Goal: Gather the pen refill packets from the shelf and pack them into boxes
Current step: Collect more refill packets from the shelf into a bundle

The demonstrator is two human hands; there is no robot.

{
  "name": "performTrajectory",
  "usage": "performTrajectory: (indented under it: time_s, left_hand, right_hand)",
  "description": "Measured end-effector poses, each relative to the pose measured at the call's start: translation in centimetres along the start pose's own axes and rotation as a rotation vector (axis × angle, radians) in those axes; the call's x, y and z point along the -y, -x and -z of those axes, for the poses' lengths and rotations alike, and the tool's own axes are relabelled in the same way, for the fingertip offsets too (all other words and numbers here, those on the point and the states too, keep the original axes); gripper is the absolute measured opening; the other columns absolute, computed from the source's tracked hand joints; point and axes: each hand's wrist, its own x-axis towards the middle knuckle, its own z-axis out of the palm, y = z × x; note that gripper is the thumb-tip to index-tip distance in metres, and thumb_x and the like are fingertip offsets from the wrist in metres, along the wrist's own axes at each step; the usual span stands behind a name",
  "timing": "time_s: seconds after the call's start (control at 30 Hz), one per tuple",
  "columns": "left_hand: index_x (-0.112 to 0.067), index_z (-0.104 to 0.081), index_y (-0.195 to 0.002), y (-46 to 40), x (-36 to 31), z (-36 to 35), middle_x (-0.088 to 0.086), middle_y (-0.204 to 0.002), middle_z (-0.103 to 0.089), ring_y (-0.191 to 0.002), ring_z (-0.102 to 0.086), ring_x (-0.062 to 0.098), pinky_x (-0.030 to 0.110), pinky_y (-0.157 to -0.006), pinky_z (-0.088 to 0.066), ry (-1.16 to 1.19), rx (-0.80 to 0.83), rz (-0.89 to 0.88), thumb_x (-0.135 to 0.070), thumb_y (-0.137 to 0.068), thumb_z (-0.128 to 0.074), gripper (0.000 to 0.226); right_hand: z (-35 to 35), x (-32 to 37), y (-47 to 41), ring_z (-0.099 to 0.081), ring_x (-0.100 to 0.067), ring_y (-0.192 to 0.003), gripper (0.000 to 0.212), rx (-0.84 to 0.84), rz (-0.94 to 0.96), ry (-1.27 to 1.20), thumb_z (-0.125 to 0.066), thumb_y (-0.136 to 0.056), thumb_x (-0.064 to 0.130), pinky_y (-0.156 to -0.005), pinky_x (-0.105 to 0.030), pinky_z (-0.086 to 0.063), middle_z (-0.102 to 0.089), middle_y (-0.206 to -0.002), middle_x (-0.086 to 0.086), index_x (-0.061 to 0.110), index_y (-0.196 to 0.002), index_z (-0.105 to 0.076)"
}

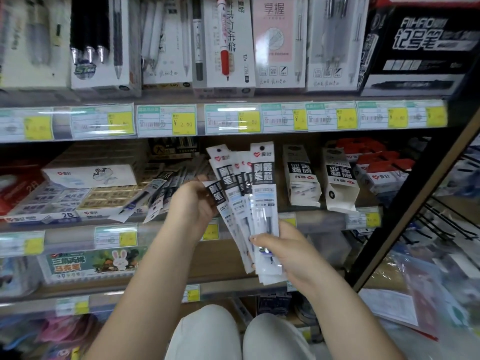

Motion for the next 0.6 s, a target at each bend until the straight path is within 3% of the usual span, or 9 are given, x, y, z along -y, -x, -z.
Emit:
performTrajectory:
  time_s: [0.07,0.13,0.23,0.33,0.43,0.5,0.6]
  left_hand:
    - [-0.006,-0.056,-0.097,0.8,0.6,-0.7,0.015,-0.096,-0.067,-0.088,-0.062,0.028,0.045,-0.083,-0.049,0.082,-0.024,0.075,-0.013,-0.095,-0.025,0.031]
    - [-0.007,-0.058,-0.088,1.5,1.3,-1.4,0.011,-0.083,-0.067,-0.079,-0.062,0.025,0.038,-0.073,-0.049,0.134,-0.062,0.107,-0.019,-0.097,-0.026,0.036]
    - [-0.01,-0.059,-0.085,1.9,1.9,-1.4,0.008,-0.081,-0.066,-0.077,-0.062,0.023,0.037,-0.075,-0.05,0.168,-0.1,0.087,-0.026,-0.097,-0.03,0.036]
    - [-0.014,-0.067,-0.091,2.2,2.4,-1.4,0.006,-0.083,-0.072,-0.079,-0.068,0.022,0.037,-0.076,-0.05,0.159,-0.033,0.034,-0.046,-0.095,-0.038,0.043]
    - [-0.016,-0.066,-0.106,2.8,3.0,-1.6,0.004,-0.096,-0.074,-0.086,-0.071,0.02,0.039,-0.08,-0.052,0.023,0.028,-0.062,-0.058,-0.077,-0.06,0.052]
    - [-0.014,-0.06,-0.119,2.8,3.4,-1.5,0.009,-0.106,-0.072,-0.095,-0.07,0.025,0.04,-0.081,-0.054,-0.128,0.049,-0.11,-0.052,-0.066,-0.075,0.067]
    - [-0.008,-0.062,-0.104,2.9,4.1,-1.7,0.013,-0.093,-0.073,-0.082,-0.072,0.025,0.041,-0.075,-0.056,-0.259,0.059,-0.136,-0.019,-0.075,-0.073,0.033]
  right_hand:
    - [-0.6,-0.6,-0.2,-0.068,-0.008,-0.075,0.023,0.005,-0.019,0.026,-0.058,-0.088,0.003,-0.07,-0.025,-0.053,-0.073,-0.077,0.01,0.024,-0.092,-0.067]
    - [-1.0,-1.1,-0.3,-0.066,-0.01,-0.073,0.022,-0.007,-0.031,0.049,-0.058,-0.087,0.004,-0.071,-0.028,-0.053,-0.072,-0.075,0.009,0.023,-0.09,-0.067]
    - [-1.0,-1.5,-0.4,-0.067,-0.01,-0.073,0.02,-0.013,-0.053,0.083,-0.059,-0.086,0.005,-0.072,-0.031,-0.053,-0.073,-0.076,0.009,0.023,-0.091,-0.067]
    - [-0.7,-1.5,-0.4,-0.067,-0.009,-0.076,0.022,0.006,-0.064,0.133,-0.059,-0.085,0.005,-0.07,-0.026,-0.054,-0.073,-0.082,0.01,0.024,-0.092,-0.066]
    - [-0.7,-1.3,-0.5,-0.066,-0.01,-0.077,0.023,0.033,-0.071,0.19,-0.058,-0.084,0.005,-0.067,-0.027,-0.055,-0.071,-0.084,0.008,0.025,-0.094,-0.065]
    - [-0.9,-1.1,-0.6,-0.067,-0.011,-0.083,0.025,0.05,-0.06,0.266,-0.057,-0.085,0.008,-0.074,-0.031,-0.056,-0.071,-0.09,0.008,0.029,-0.096,-0.064]
    - [-1.2,-1.1,-0.9,-0.065,-0.021,-0.094,0.024,0.065,-0.05,0.422,-0.055,-0.084,0.015,-0.086,-0.041,-0.053,-0.069,-0.101,-0.004,0.028,-0.103,-0.061]
